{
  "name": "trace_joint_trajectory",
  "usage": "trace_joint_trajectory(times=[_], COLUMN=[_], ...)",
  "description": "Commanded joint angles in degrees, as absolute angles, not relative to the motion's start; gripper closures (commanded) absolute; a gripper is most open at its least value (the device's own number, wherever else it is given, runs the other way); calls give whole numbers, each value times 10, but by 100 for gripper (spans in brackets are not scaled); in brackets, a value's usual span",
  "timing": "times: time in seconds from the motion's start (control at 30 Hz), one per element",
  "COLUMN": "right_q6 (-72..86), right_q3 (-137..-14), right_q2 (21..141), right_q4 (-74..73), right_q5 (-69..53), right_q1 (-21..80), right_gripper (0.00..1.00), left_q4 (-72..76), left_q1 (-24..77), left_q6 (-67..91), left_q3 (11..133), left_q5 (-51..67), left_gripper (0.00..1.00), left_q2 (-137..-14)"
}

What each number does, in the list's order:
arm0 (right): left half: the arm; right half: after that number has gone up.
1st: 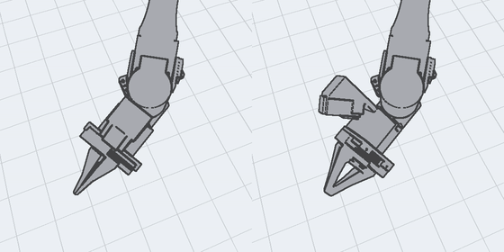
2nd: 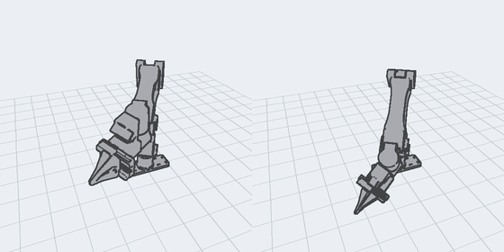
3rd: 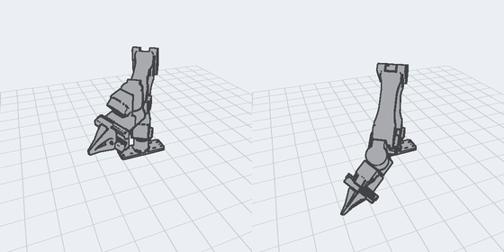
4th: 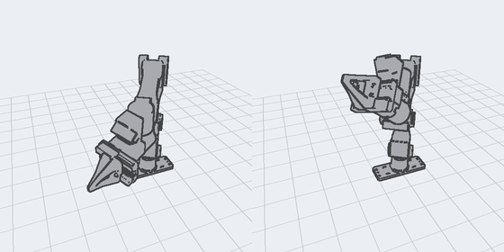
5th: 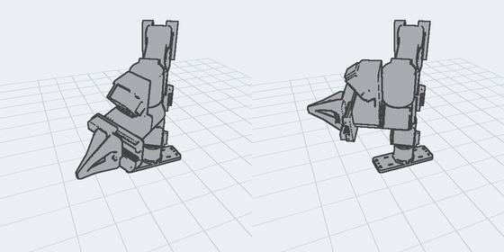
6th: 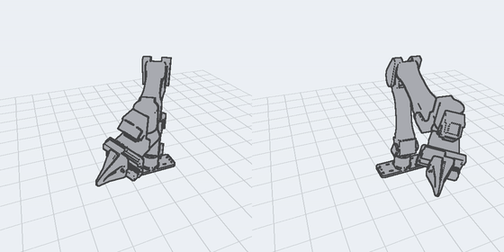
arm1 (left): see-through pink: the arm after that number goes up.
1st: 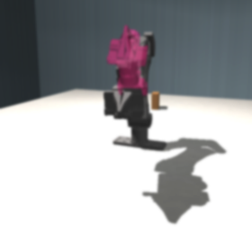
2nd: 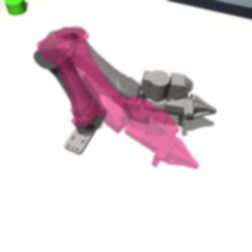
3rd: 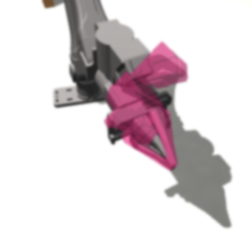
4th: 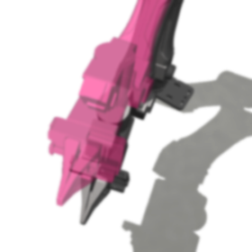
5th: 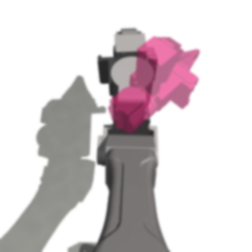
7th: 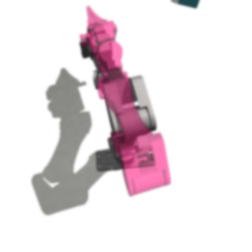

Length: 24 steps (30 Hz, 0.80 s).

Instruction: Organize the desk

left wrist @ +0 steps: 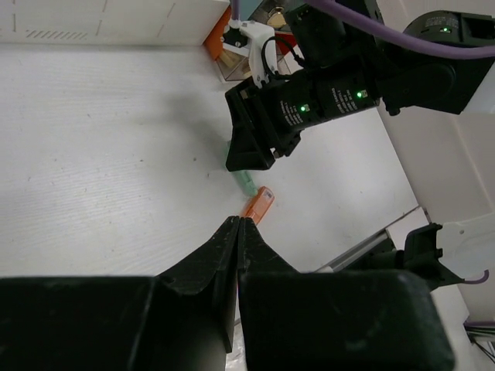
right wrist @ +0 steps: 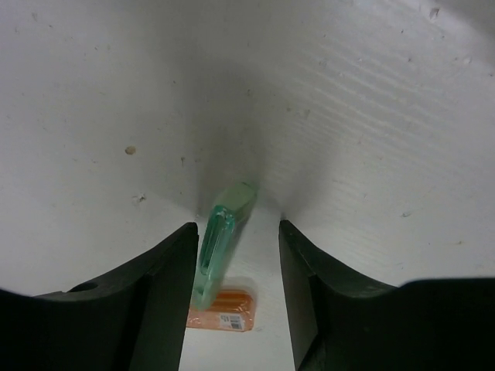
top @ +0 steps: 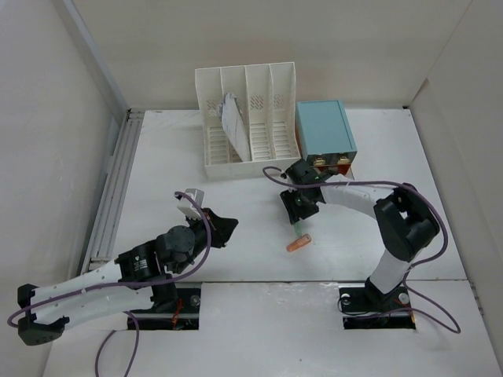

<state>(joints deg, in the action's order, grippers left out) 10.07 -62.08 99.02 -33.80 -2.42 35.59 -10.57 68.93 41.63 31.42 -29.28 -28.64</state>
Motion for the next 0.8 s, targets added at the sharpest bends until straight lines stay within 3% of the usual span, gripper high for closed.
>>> trace_joint_trajectory(times=[0.0,0.23,0.43,0.57,0.7,0.77], right_q6=[115,115,115,115,102,87], right_q3=[-605,-599,-624,-624,-635,-652], right_q2=[956,972,1012,1019,1019,1002], right_q4=[-301,-295,-301,-306,-312,-312], right_q5=[-35,-52,-40,-20,7,7], right_q1=[356,356,367,381,381,381], right_gripper=[48,48,57,68,90,95], left_q4=[-92,-87,-93,-99,-105,-105], left_q1=[690,690,690,690,690,690], left_q6=[405,399,394,394,394,394], left_q3=[311,311,316,316,316,316], left_q5=[-303,-303,-308,-308,-308,-308], left_gripper=[100,100,100,100,100,100], left_q2=[-280,-275,-270,-258,-248,-248])
